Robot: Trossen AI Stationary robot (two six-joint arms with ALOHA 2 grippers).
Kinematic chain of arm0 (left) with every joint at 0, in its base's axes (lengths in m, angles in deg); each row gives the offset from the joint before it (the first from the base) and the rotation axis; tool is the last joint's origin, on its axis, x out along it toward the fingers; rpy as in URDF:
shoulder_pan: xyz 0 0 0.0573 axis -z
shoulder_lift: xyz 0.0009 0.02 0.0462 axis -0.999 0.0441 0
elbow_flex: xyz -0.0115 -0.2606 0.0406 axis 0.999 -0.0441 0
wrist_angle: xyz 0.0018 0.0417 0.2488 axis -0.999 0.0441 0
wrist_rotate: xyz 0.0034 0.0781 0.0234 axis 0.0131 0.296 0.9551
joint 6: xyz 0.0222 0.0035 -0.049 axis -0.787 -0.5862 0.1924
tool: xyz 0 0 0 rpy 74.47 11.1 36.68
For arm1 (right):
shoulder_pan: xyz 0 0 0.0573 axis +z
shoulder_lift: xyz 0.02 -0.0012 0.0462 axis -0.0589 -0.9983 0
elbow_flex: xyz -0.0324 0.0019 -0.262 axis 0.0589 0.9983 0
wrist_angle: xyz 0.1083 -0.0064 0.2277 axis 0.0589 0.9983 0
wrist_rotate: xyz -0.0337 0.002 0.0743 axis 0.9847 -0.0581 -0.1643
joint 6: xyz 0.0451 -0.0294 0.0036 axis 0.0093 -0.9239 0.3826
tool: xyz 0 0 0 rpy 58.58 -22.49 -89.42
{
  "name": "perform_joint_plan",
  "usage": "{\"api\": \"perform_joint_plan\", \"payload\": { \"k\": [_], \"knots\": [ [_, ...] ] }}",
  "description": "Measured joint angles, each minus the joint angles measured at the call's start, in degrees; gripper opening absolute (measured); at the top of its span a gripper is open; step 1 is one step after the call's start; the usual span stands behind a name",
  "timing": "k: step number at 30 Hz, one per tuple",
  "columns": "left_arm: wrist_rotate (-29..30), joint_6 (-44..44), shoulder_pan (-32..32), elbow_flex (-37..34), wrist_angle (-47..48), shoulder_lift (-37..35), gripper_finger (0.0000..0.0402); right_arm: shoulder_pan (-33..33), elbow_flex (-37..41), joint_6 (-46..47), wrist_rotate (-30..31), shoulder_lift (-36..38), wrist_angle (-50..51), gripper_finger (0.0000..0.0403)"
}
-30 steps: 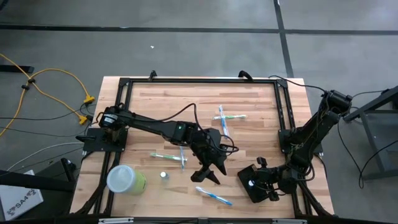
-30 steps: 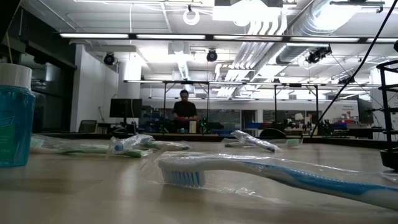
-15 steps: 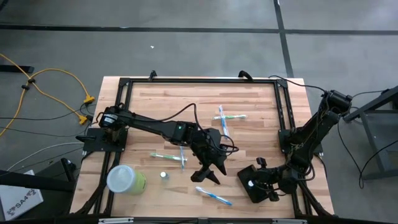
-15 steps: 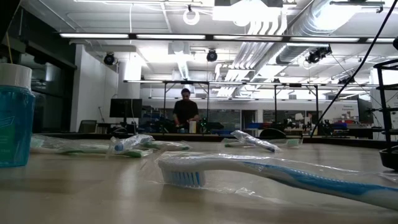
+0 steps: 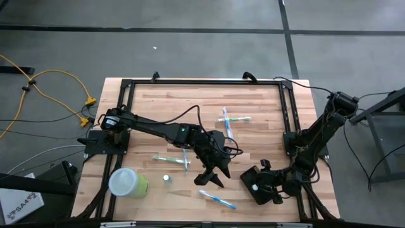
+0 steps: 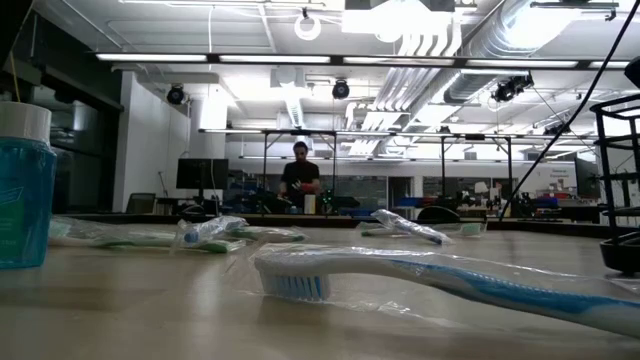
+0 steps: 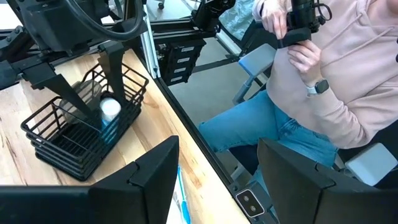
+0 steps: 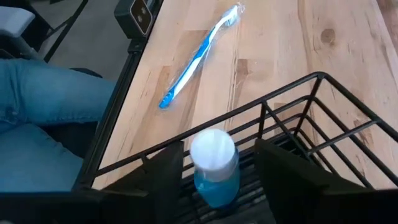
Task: Pick & Place toothbrushing station
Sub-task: Put the top blue mouthwash into the middle section of the of the black wire organizer
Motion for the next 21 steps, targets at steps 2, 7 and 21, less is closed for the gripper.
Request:
{"api": "perform_joint_plan", "payload": {
  "k": [2,7,21],
  "knots": [
    [0.00,0.00,0.00,0.00,-0.01,0.00,0.0214,0.00,0.00,-0.01,-0.11,0.00,0.00,0.0200],
    [0.02,0.00,0.00,0.00,0.01,0.00,0.0214,-0.02,0.00,-0.01,-0.08,0.00,0.04,0.0196],
    [0.02,0.00,0.00,0.00,-0.01,0.01,0.0214,0.48,0.00,0.17,0.36,-0.02,0.09,0.0192]
  ]
}}
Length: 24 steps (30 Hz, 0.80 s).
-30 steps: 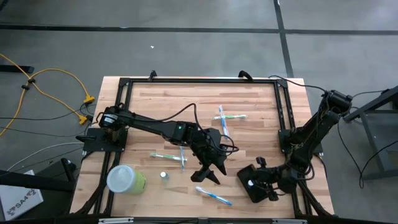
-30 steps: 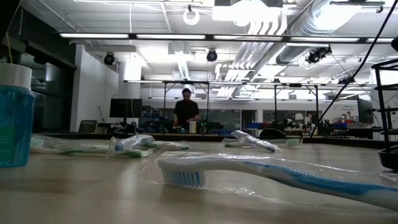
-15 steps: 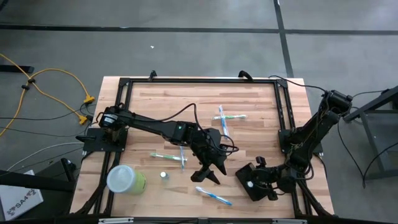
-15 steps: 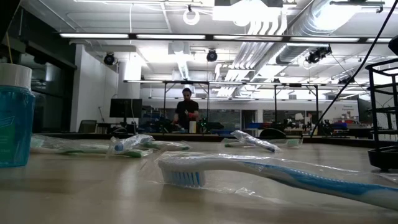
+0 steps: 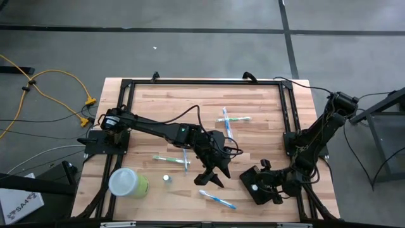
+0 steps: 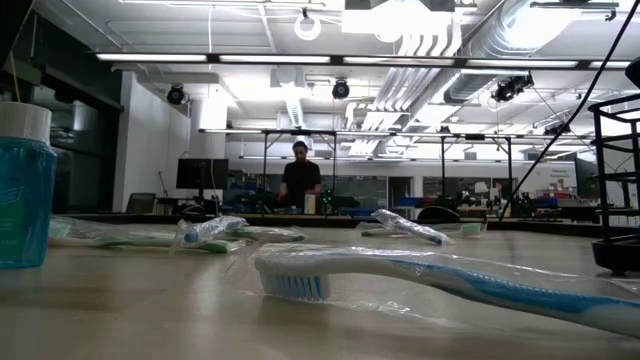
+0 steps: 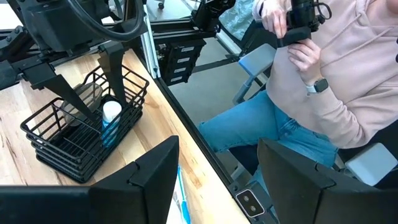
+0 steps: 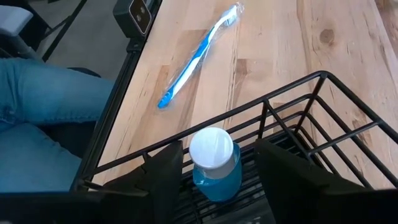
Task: Pick & Place toothbrushing station
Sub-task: Put the top blue mouthwash into the middle section of the of the black wire organizer
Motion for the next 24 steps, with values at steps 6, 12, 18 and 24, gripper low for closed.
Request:
{"api": "perform_joint_plan", "payload": {
  "k": [6,12,18,24],
  "knots": [
    [0.00,0.00,0.00,0.00,0.01,0.00,0.0214,0.02,0.00,-0.13,0.23,0.00,0.02,0.0192],
    [-0.01,0.00,0.00,0.00,0.01,0.00,0.0214,0.04,0.00,-0.15,0.86,0.00,0.13,0.0175],
    [0.00,0.00,0.00,0.01,0.00,0.01,0.0214,0.04,0.00,-0.15,1.06,0.00,0.19,0.0152],
    [0.00,0.00,0.02,0.01,0.00,0.00,0.0214,0.04,0.00,-0.13,1.10,0.00,0.17,0.0150]
  ]
}}
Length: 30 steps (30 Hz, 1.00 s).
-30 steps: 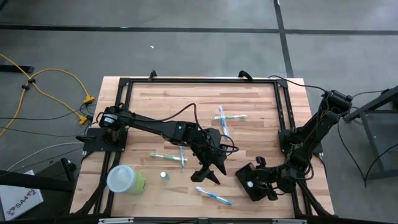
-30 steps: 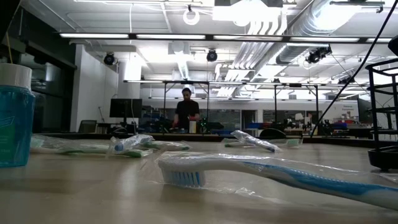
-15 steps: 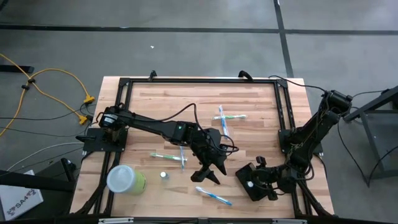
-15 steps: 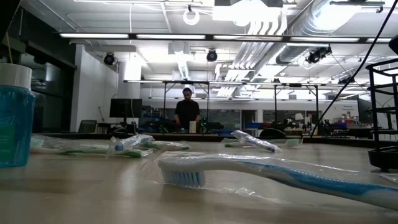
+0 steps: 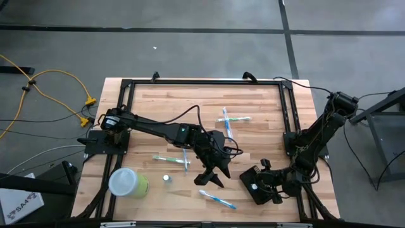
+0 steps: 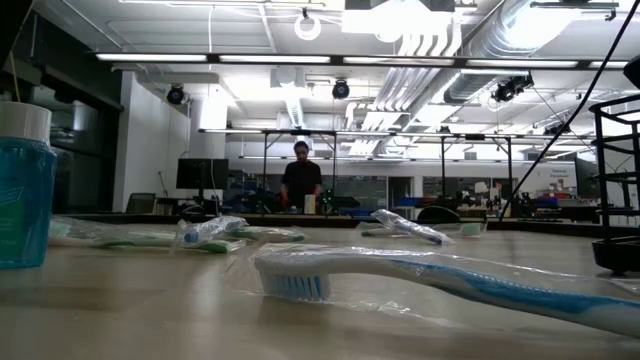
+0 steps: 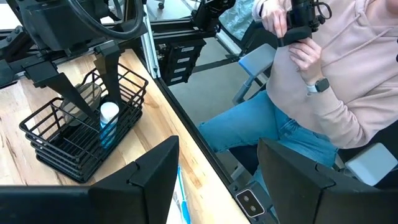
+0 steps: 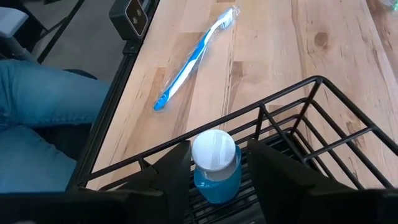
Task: Pick & Place toothbrushing station
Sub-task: Put the top blue mouthwash into the middle section of the of the black wire organizer, then put the blue mouthwash into the middle section of the black wire organizer
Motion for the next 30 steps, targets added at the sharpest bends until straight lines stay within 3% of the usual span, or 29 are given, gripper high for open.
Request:
{"api": "perform_joint_plan", "payload": {
  "k": [21,30],
  "knots": [
    [-0.01,0.00,0.00,-0.01,0.02,0.00,0.0214,0.76,-0.02,-0.18,0.21,3.04,-0.07,0.0152],
    [0.00,0.00,-0.02,-0.01,0.00,-0.01,0.0214,2.23,-0.04,-0.48,3.17,5.47,-0.46,0.0152]
  ]
}}
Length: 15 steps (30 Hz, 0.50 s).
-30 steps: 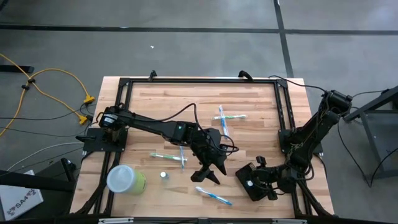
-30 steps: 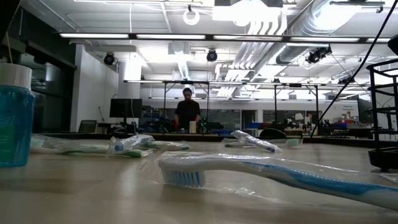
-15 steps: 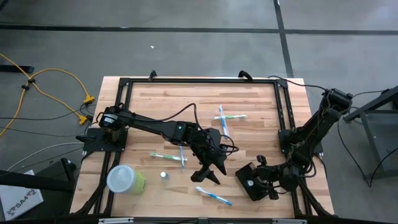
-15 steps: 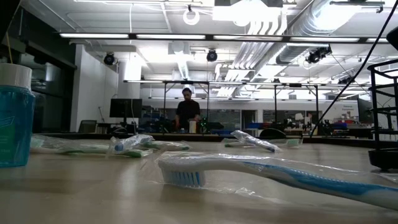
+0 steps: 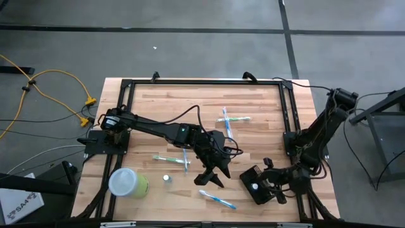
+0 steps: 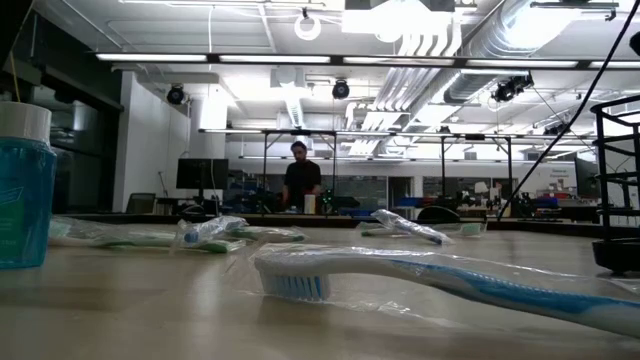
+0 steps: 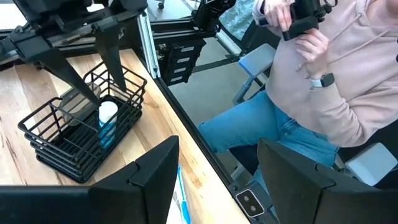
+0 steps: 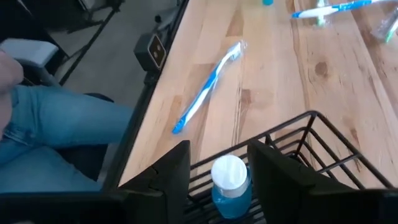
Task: Pick & Place toothbrushing station
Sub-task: Put the blue mouthwash into the middle section of the black wire organizer
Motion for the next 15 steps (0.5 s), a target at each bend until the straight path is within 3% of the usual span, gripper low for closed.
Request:
{"api": "perform_joint_plan", "payload": {
  "k": [15],
  "knots": [
    [0.00,0.00,0.02,0.00,0.00,0.02,0.0214,-2.10,0.00,-8.81,0.26,2.18,-9.01,0.0152]
  ]
}}
